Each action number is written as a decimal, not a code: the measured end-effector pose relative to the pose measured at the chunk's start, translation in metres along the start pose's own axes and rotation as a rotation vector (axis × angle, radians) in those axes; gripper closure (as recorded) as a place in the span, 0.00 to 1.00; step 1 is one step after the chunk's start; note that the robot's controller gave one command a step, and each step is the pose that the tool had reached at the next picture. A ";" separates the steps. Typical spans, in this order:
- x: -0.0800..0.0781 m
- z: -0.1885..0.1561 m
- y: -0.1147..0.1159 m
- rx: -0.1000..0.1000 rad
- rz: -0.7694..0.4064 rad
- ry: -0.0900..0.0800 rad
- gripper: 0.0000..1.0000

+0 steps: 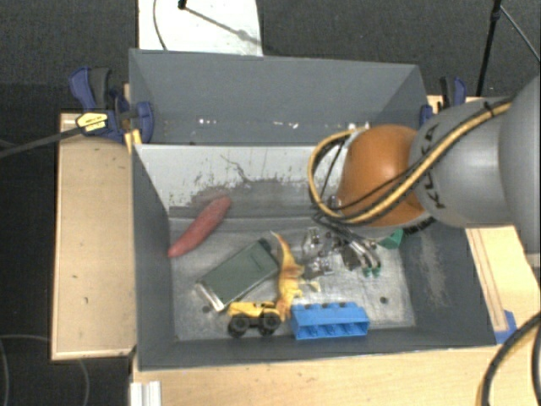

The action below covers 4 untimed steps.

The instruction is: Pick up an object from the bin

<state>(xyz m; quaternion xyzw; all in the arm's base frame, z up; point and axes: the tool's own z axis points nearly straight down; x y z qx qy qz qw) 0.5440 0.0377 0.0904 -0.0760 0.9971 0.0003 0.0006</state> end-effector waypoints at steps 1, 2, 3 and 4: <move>0.000 0.000 0.000 0.000 0.000 0.000 1.00; -0.033 -0.026 0.031 0.002 -0.032 0.003 1.00; -0.037 -0.044 0.045 -0.003 0.030 -0.003 1.00; 0.023 -0.123 0.029 0.000 -0.257 -0.001 1.00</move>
Offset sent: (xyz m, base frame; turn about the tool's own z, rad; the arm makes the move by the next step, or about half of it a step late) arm 0.0466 0.0644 0.0445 -0.0587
